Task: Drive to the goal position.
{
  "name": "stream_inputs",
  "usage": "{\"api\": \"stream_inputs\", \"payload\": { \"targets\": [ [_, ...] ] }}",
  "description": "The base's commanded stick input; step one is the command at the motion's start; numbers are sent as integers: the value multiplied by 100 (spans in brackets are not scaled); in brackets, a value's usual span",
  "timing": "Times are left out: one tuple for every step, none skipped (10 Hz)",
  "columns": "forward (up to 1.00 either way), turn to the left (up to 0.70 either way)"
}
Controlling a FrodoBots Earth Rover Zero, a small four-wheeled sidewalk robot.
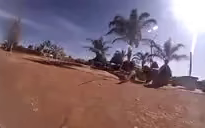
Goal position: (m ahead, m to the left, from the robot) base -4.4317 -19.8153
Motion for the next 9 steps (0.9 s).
{"api": "stream_inputs", "payload": {
  "targets": [
    [70,0],
    [70,0],
    [70,0],
    [70,0],
    [70,0],
    [70,-14],
    [70,-27],
    [70,-35],
    [70,-35]
  ]
}}
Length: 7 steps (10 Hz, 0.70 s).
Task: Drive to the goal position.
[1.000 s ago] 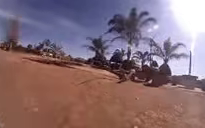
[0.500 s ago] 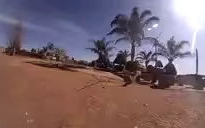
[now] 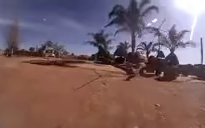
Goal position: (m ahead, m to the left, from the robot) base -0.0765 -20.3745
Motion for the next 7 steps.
{"api": "stream_inputs", "payload": {
  "targets": [
    [70,-35],
    [70,-35],
    [70,-35],
    [70,-35],
    [70,-35],
    [70,-32],
    [70,-18]
  ]
}}
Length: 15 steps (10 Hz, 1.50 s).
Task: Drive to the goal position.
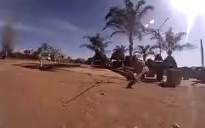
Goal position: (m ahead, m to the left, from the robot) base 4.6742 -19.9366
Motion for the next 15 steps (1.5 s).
{"api": "stream_inputs", "payload": {
  "targets": [
    [70,-4],
    [70,0],
    [70,0],
    [70,0],
    [70,0],
    [70,0],
    [70,0],
    [70,0],
    [70,-13],
    [70,-23],
    [70,-33],
    [70,-35],
    [70,-35],
    [70,-35],
    [70,-35]
  ]
}}
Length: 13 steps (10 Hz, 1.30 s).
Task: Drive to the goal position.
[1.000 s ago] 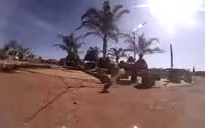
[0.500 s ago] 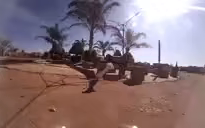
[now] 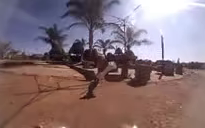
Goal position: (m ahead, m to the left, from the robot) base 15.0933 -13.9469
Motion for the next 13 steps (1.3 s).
{"api": "stream_inputs", "payload": {
  "targets": [
    [70,-35],
    [70,-35],
    [70,-35],
    [70,-35],
    [70,-35],
    [70,-35],
    [70,-35],
    [70,-35],
    [70,-35],
    [70,-35],
    [70,-35],
    [70,-35],
    [70,-35]
  ]
}}
